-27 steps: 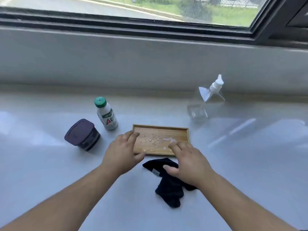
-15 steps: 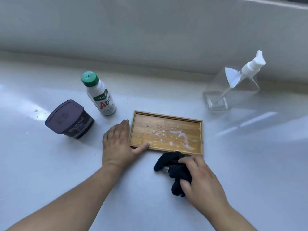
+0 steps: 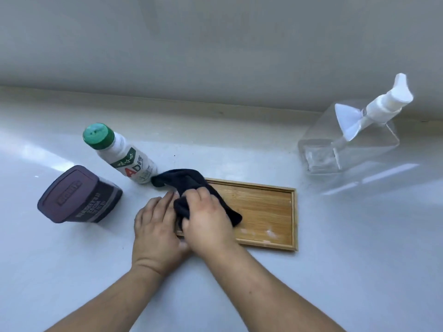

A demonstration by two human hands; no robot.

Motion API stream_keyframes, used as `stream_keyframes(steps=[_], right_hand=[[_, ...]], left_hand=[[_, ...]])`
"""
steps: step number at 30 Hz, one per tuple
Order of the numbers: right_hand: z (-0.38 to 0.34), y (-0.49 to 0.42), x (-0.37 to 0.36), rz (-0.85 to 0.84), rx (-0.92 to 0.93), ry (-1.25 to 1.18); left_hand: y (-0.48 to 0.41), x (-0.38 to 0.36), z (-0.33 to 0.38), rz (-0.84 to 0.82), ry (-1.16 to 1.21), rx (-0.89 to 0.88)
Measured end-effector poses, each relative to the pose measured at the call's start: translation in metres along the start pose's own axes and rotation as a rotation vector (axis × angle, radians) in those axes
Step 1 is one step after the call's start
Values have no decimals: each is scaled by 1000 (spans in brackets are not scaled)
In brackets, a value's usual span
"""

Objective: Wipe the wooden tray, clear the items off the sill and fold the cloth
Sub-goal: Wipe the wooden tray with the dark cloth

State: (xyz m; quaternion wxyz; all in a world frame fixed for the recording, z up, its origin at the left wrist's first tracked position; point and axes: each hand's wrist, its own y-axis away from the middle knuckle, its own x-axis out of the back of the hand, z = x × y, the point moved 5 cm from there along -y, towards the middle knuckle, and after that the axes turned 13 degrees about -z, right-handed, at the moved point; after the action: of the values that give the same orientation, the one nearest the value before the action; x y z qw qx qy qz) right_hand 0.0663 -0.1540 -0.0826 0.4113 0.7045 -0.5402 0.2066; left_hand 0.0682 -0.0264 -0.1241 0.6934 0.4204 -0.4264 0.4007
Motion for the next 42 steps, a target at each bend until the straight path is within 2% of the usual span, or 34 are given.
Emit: stream_keyframes(steps=[2,4,8,10,15,20,23,26,29,31,33,38,42], right_hand=[[28,15,20,-62,-9,18],[73,38,44,-111,-95,58],[141,82,86,45,-354,33],[127,79,72,48,-361,-1],[36,31,12,-19,-70,-127],[8,2,17,-198,40,-139],[42,8,42,-277,-77,-43],[60,17,52,-238,-246,-67],[16,15,27,-257,-113,-318],[-4,15,13,-270,-32,-357],[3,18,16,-268,-42,-347],[57,58,50,-289,-114,-246],[116,101,82,-232,-362,20]], left_hand=[[-1,1,0,-17,-13,14],[-1,2,0,-34,-40,26],[0,-1,-1,-66,-54,31],[0,-3,-1,-86,-82,26],[0,0,1,-55,-54,9],[0,4,2,-43,2,10],[0,4,1,-74,-35,24],[0,2,0,-80,-53,26],[-1,1,-2,-62,0,8],[0,0,-2,-34,35,8],[0,-1,-3,-10,49,-1],[-1,-3,-4,-25,6,-17],[0,2,-3,-46,-8,-7]])
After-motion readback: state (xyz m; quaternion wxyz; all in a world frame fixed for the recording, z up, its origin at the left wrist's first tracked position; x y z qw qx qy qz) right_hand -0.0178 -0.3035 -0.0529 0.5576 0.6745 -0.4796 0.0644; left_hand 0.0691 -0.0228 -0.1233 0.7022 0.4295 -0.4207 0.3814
